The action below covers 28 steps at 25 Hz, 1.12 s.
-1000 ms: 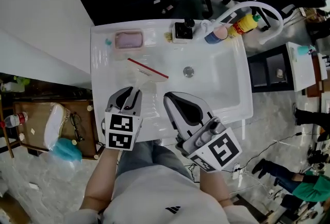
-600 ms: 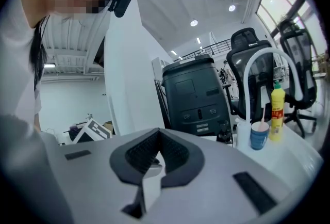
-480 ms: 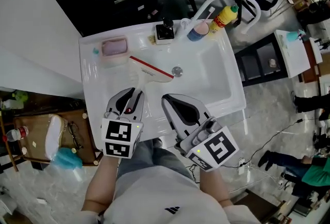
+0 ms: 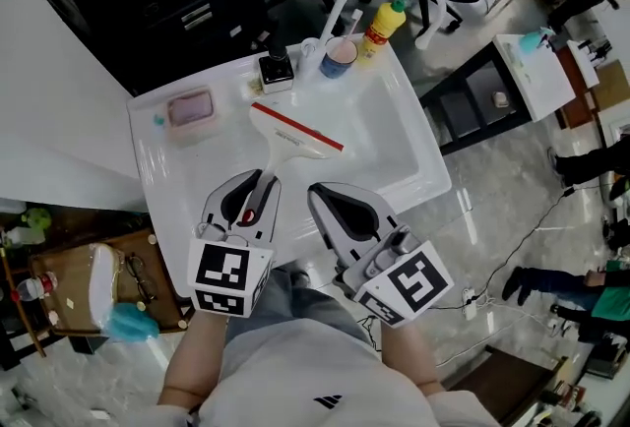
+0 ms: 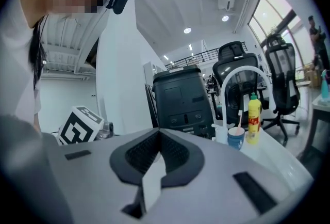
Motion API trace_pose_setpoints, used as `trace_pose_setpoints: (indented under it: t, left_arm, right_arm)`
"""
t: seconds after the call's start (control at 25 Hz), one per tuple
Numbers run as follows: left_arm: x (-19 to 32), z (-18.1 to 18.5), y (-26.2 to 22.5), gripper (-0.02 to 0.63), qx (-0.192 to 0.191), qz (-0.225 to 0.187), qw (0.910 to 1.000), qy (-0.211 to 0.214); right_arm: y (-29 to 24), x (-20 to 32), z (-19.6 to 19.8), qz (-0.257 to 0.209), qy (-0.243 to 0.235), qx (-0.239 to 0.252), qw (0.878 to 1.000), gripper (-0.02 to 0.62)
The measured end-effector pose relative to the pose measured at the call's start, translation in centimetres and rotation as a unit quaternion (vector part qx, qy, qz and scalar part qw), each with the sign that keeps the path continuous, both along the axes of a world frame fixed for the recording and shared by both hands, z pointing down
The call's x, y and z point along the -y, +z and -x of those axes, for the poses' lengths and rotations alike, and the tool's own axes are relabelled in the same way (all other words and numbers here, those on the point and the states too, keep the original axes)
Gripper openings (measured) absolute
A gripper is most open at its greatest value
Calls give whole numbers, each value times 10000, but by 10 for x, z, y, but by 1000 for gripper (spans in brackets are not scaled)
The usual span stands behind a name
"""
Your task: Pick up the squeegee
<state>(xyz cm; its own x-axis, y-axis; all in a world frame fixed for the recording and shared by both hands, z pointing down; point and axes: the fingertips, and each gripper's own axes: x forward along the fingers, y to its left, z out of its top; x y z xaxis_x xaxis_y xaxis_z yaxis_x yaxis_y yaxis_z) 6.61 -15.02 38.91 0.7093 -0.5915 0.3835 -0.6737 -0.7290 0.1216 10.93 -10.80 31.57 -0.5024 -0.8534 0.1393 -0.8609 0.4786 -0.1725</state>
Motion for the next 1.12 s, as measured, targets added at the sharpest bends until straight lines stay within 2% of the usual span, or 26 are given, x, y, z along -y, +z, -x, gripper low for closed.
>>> trace_pose_setpoints:
  t: [0.44, 1.12]
  left_arm:
    - [-32, -45, -43, 97, -437, -397, 9961, 653]
    - [-91, -95, -92, 97, -997, -892, 9806, 1430]
  right_arm:
    - [-13, -30, -38, -166, 541, -58, 9984, 9]
    - [-31, -87, -84, -367, 1188, -175, 9921, 9]
